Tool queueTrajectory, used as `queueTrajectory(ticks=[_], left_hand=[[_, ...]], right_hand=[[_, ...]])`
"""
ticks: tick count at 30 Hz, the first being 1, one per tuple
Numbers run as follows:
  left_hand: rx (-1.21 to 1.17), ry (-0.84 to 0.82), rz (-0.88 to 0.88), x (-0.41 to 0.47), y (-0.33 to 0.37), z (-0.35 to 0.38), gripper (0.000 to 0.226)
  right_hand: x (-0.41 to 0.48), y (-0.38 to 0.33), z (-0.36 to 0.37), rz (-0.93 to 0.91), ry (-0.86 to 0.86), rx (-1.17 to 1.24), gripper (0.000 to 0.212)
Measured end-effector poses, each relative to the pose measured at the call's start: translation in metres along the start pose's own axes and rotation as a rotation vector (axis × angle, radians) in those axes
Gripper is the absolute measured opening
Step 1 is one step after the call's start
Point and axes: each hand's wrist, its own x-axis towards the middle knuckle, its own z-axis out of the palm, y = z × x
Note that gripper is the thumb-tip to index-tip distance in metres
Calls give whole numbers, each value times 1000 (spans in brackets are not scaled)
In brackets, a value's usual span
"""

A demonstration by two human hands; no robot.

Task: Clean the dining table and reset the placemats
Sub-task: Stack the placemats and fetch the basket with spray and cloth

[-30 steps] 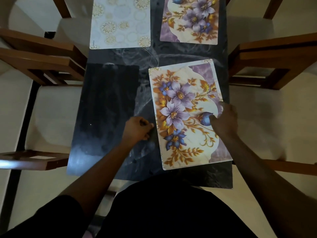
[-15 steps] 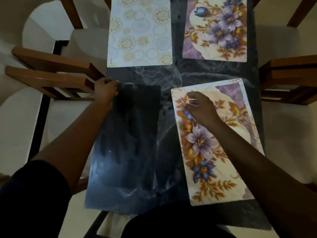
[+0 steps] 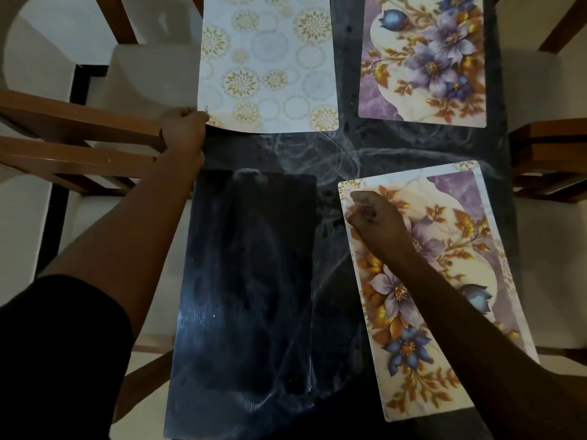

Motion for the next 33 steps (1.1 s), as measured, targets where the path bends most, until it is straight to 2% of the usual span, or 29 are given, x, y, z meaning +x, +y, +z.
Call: queueTrajectory(ticks=[2,7,9,12,14,17,18,19,21,22,28,33], left_hand=[[-35,-51,-24,8,4,0,22],[-327,-101,-117,13,25,3,34],[-410,-172,-142,-10,36,-4,37],[-525,-231,-189,-77,30,-23,35],[-553,-267,-206,-133,11,-36,39],[-492,-314,-226,-220,-35,-48,46],[-467,-300,-247,-249,-53,-50,46],[-450,-284,-272,-274,-72,-50,45],[-422,-268,-326,-319,-105,-49,43],[-393,-258,-351,-339,-118,-47,40],[-104,-307,-423,-435,-175,-16,12],[126,-458,-414,-478,-211,8,12]], right_hand=[[1,-7,3,-7,-1,45,39],[0,-23,2,13,64,171,33],[-2,-27,-4,92,45,376,37],[-4,-32,-20,297,32,875,53],[-8,-30,-38,361,-29,983,61],[-16,-14,-69,343,-279,1126,72],[-20,-9,-78,340,-309,1064,69],[-22,0,-87,349,-267,931,61],[-28,18,-105,296,-80,624,45],[-33,31,-114,245,-51,534,40],[-90,103,-174,246,-189,366,44],[-141,155,-204,272,-84,166,41]])
